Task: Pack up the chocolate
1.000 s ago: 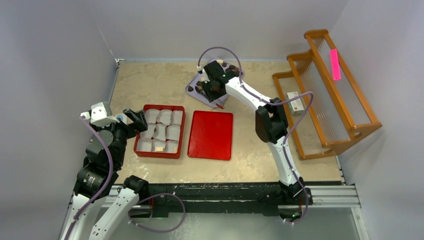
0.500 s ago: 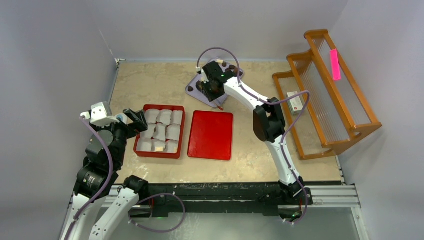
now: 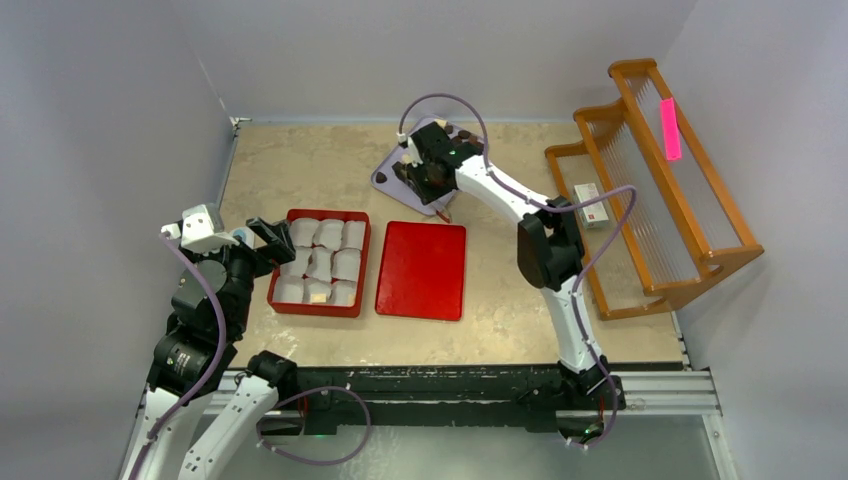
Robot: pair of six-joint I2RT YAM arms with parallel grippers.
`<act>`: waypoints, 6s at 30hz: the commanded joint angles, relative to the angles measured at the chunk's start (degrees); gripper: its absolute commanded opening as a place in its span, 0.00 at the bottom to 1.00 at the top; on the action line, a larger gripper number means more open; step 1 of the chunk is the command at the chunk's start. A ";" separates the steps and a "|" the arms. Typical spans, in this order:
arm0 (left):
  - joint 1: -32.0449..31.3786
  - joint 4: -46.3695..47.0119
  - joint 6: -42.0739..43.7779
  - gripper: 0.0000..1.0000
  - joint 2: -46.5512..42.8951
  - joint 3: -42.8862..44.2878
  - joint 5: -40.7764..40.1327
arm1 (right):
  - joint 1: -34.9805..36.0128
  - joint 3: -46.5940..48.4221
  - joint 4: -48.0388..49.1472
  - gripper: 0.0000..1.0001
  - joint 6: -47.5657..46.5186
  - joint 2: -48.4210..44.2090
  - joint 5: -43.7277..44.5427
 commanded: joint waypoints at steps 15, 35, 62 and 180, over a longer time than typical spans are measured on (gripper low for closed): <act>0.30 1.54 0.01 1.00 -0.44 -0.09 -1.44 | 11.44 -11.35 7.93 0.23 4.30 -17.63 -9.77; 0.30 1.17 -0.61 1.00 -2.23 0.01 -3.35 | 28.25 -8.17 5.47 0.27 5.58 -11.44 -16.91; 0.30 1.18 -0.61 1.00 -1.85 0.01 -3.08 | 30.37 -2.66 2.60 0.40 5.77 -5.40 -16.82; 0.91 2.84 0.80 1.00 0.91 -0.74 2.02 | -11.16 1.05 -9.83 0.43 0.64 -2.81 6.70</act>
